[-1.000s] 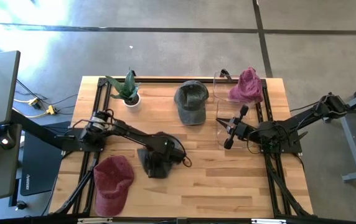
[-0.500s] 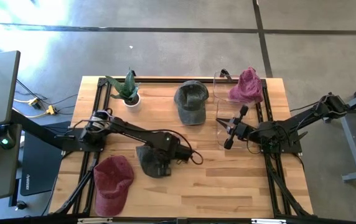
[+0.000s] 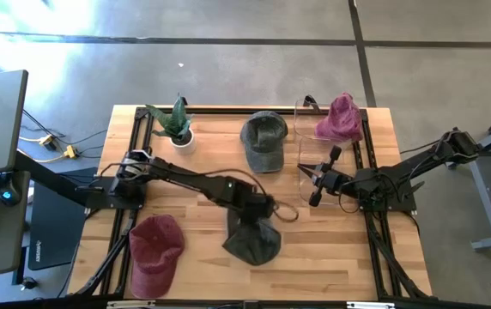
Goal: Pick & Place hat
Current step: Put the bottom gray cap into the bottom transparent bin
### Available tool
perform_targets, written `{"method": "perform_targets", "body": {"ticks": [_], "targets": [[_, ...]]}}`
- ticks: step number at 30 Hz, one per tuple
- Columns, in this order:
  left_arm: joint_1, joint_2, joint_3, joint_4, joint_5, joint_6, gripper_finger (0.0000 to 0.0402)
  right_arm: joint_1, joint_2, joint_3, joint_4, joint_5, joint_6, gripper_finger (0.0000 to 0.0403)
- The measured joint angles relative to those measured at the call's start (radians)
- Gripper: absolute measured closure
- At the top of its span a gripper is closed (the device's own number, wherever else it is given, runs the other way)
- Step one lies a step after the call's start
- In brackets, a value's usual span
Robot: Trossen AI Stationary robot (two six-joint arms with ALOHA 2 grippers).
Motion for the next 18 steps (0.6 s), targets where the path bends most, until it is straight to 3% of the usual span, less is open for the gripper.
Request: {"method": "perform_targets", "body": {"ticks": [7,11,18], "targets": [[-0.115,0.047,-0.064,-0.081,0.146,0.099,0.0401,0.0,0.0,0.0,-0.003,-0.003,0.018,0.0392],[-0.163,0.046,-0.111,-0.126,0.172,0.083,0.0401,0.0,0.0,0.0,-0.002,-0.008,0.019,0.0392],[-0.16,0.022,-0.061,-0.306,0.025,-0.022,0.0401,0.0,0.0,0.0,0.012,-0.056,0.019,0.0392]]}}
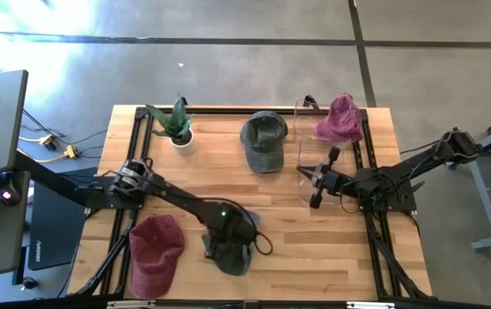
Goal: Pick & Place hat
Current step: Put the bottom gray cap into the bottom transparent bin
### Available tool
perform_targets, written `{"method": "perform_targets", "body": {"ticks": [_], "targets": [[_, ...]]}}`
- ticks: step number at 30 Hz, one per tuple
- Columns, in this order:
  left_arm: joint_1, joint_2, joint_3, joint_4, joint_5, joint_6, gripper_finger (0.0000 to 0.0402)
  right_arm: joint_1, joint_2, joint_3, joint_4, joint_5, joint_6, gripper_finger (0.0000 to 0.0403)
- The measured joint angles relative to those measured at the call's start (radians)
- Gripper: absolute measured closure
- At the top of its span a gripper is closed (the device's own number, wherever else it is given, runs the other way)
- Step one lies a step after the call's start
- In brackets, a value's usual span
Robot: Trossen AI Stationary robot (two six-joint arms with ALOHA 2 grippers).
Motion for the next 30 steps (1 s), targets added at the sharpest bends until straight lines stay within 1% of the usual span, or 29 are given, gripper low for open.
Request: {"method": "perform_targets", "body": {"ticks": [2,7,8,9,11,13,16,19,23,25,27,28,30], "targets": [[0.005,0.001,0.018,0.016,0.028,-0.007,0.0401,0.0,0.0,0.0,0.001,-0.009,0.0,0.0392],[0.001,0.011,0.001,0.151,0.219,0.035,0.0401,0.0,0.0,0.0,0.004,-0.01,0.004,0.0392],[0.0,0.021,-0.011,0.147,0.238,0.036,0.0401,0.0,0.0,0.0,0.002,-0.01,0.005,0.0392],[0.001,0.034,-0.022,0.124,0.236,0.035,0.0401,0.0,0.0,0.0,-0.002,-0.009,0.006,0.0392],[0.01,0.062,-0.033,0.06,0.18,0.026,0.0401,0.0,0.0,0.0,-0.009,-0.009,0.007,0.0392],[0.027,0.072,-0.032,-0.023,0.111,-0.018,0.0401,0.0,0.0,0.0,-0.014,-0.009,0.007,0.0392],[0.06,0.072,-0.032,-0.143,0.075,-0.107,0.0401,0.0,0.0,0.0,-0.019,-0.009,0.007,0.0392],[0.088,0.072,-0.032,-0.172,0.053,-0.12,0.0401,0.0,0.0,0.0,-0.019,-0.008,0.007,0.0392],[0.095,0.035,-0.032,-0.216,-0.03,-0.126,0.0401,0.0,0.0,0.0,-0.018,-0.008,0.007,0.0392],[0.086,0.012,-0.03,-0.19,-0.068,-0.135,0.0401,0.0,0.0,0.0,-0.019,-0.008,0.007,0.0392],[0.072,0.0,-0.031,-0.107,-0.122,-0.152,0.0401,0.0,0.0,0.0,-0.019,-0.007,0.007,0.0392],[0.071,-0.002,-0.031,-0.049,-0.126,-0.155,0.0401,0.0,0.0,0.0,-0.019,-0.007,0.007,0.0392],[0.066,-0.003,-0.031,0.044,-0.092,-0.159,0.0401,0.0,0.0,0.0,-0.019,-0.008,0.008,0.0392]]}}
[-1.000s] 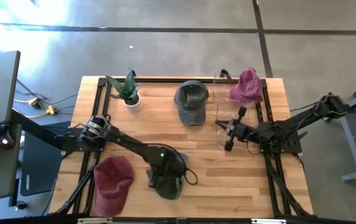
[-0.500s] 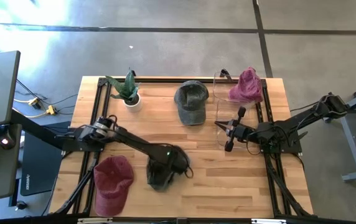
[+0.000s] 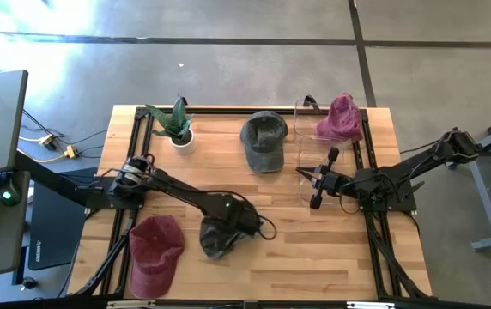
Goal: Pick & Place hat
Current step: Put the bottom gray cap into the bottom transparent bin
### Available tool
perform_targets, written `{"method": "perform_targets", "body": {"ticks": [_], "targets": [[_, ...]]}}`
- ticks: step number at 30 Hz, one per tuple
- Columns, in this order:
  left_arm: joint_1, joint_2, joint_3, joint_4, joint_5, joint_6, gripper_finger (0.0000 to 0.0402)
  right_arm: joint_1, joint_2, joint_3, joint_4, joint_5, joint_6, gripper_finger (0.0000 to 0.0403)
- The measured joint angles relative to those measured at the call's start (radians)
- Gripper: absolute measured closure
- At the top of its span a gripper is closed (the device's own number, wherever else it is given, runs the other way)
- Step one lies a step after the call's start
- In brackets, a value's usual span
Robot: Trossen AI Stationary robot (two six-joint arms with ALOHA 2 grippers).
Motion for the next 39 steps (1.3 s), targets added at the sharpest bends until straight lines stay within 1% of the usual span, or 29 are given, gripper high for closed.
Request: {"method": "perform_targets", "body": {"ticks": [3,5,8,10,14,15,17,20,22,25,26,27,29,32,35,37,39], "targets": [[0.002,0.002,-0.001,0.112,0.01,-0.06,0.0401,0.0,0.0,0.0,-0.005,0.0,0.021,0.0392],[0.021,0.015,0.0,0.256,0.019,-0.094,0.0401,0.0,0.0,0.0,-0.007,0.0,0.022,0.0392],[0.055,0.02,-0.002,0.448,0.026,-0.076,0.0401,0.0,0.0,-0.001,-0.007,-0.001,0.022,0.0392],[0.081,0.014,0.002,0.51,0.038,-0.051,0.0401,0.0,0.0,-0.001,-0.007,-0.002,0.029,0.0392],[0.122,-0.032,0.002,0.366,0.039,-0.025,0.0401,0.0,0.0,-0.001,-0.01,-0.003,0.041,0.0392],[0.124,-0.042,0.002,0.302,0.034,-0.015,0.0401,0.0,0.0,-0.001,-0.013,-0.003,0.041,0.0392],[0.119,-0.055,-0.001,0.141,0.014,-0.006,0.0401,0.0,0.0,-0.001,-0.031,-0.003,0.041,0.0392],[0.085,-0.056,-0.006,0.025,0.019,0.049,0.0401,0.0,0.0,-0.001,-0.059,-0.004,0.041,0.0392],[0.064,-0.056,-0.036,0.025,0.059,0.103,0.0401,0.0,0.0,-0.001,-0.06,-0.003,0.041,0.0392],[0.051,-0.056,-0.115,0.119,0.184,0.126,0.0401,0.0,0.0,-0.001,-0.06,-0.007,0.041,0.0392],[0.051,-0.056,-0.145,0.152,0.204,0.117,0.0401,0.0,0.0,-0.001,-0.06,-0.008,0.041,0.0392],[0.053,-0.056,-0.173,0.178,0.196,0.096,0.0401,0.0,0.0,-0.001,-0.06,-0.011,0.041,0.0392],[0.068,-0.056,-0.219,0.166,0.12,0.024,0.0401,0.0,0.0,-0.001,-0.059,-0.011,0.041,0.0392],[0.108,-0.056,-0.269,0.094,-0.022,-0.128,0.0401,0.0,0.0,-0.001,-0.059,-0.011,0.041,0.0392],[0.15,-0.056,-0.29,-0.005,-0.16,-0.279,0.0401,0.0,0.0,-0.001,-0.059,-0.011,0.041,0.0392],[0.167,-0.056,-0.288,-0.058,-0.232,-0.323,0.0401,0.0,0.0,-0.001,-0.058,-0.011,0.041,0.0392],[0.173,-0.056,-0.274,-0.09,-0.26,-0.327,0.0401,0.0,0.0,-0.001,-0.058,-0.011,0.041,0.0392]]}}
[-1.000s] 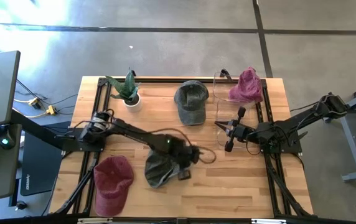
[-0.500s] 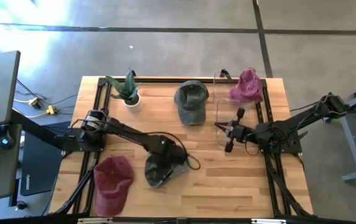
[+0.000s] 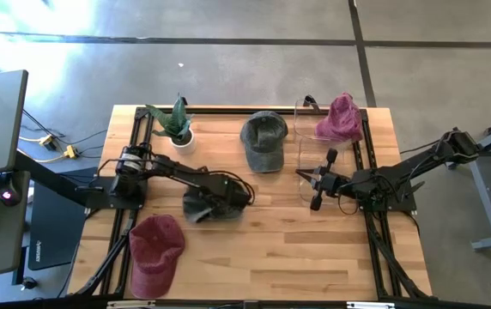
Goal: Pick & Place hat
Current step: Put the bottom gray cap into the bottom transparent bin
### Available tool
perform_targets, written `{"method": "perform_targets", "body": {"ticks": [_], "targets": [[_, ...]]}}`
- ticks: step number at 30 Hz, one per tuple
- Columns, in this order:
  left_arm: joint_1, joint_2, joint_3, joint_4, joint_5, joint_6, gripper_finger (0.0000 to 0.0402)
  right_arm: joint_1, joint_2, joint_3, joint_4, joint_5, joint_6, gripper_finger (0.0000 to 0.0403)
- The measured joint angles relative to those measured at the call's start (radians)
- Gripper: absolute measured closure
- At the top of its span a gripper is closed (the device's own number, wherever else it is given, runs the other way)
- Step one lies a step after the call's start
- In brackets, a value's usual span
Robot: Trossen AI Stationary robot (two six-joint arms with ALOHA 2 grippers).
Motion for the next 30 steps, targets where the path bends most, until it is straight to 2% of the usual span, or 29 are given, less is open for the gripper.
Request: {"method": "perform_targets", "body": {"ticks": [6,12,17,21,23,25,27,30], "targets": [[-0.04,-0.069,0.05,-0.164,0.007,0.003,0.0401,0.0,0.0,0.0,0.0,0.0,0.0,0.0392],[-0.102,-0.114,0.007,-0.276,0.177,-0.055,0.0402,0.0,0.0,0.0,0.0,-0.001,0.015,0.0392],[-0.163,-0.11,-0.09,-0.085,0.362,-0.048,0.0402,0.0,0.0,0.0,-0.001,-0.001,0.017,0.0392],[-0.175,-0.1,-0.104,0.315,0.464,-0.023,0.0402,0.0,0.0,0.0,0.005,-0.001,0.005,0.0392],[-0.171,-0.101,-0.079,0.538,0.463,0.008,0.0402,0.0,0.0,0.0,0.014,-0.001,0.002,0.0392],[-0.171,-0.102,-0.035,0.726,0.418,0.052,0.0402,0.0,0.0,0.0,0.031,-0.001,0.0,0.0392],[-0.171,-0.102,0.025,0.784,0.403,0.107,0.0402,0.0,0.0,0.0,0.038,-0.001,0.0,0.0392],[-0.172,-0.104,0.123,0.71,0.376,0.172,0.0402,0.0,0.0,0.0,0.037,-0.001,0.0,0.0392]]}}
